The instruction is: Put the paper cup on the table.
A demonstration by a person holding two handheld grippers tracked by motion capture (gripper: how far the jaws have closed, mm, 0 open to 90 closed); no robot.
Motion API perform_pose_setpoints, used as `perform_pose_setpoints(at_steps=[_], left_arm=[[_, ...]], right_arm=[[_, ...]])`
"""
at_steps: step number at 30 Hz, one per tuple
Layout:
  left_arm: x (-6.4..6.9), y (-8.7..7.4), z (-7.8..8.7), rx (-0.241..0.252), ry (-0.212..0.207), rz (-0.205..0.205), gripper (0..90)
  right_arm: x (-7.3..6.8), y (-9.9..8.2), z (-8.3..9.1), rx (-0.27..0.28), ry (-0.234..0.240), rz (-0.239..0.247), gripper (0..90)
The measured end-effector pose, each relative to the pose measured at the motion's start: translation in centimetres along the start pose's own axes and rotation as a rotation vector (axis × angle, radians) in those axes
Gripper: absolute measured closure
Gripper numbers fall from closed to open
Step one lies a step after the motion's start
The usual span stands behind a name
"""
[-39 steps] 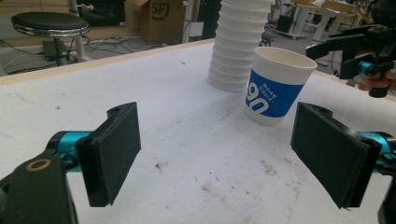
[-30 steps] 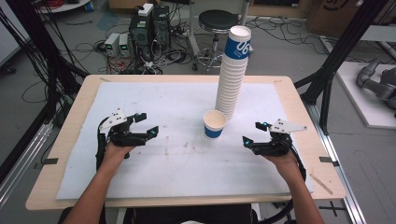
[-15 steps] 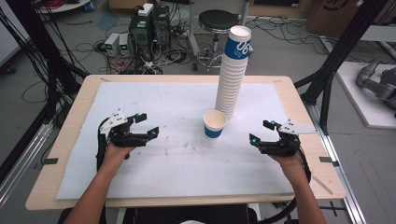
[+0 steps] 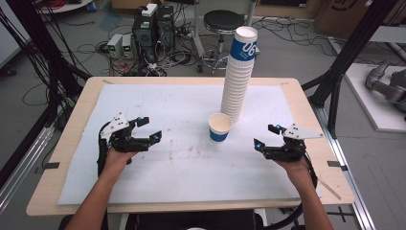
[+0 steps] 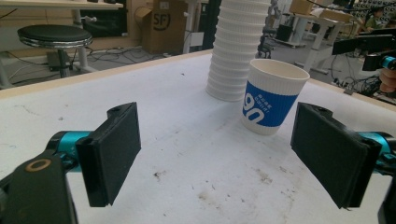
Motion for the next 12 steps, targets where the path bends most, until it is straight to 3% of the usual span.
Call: perform_pose_setpoints(at_steps=[12], left_arm=[[-0.2, -0.32, -0.08, -0.008, 0.002, 0.002, 15.9]], right_arm=[[-0.13, -0.03, -0.35, -0.006, 0.005, 0.009, 18.9]])
Point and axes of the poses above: each handheld gripper's, and its own axes: z roughly backward along the jaws, y roughly out of its top, x roughly to its right, the point moved 8 cm from there along -z, roughly forward along the jaws, and after that the axes turned 3 degrees about -y, right-handed, at the moved point
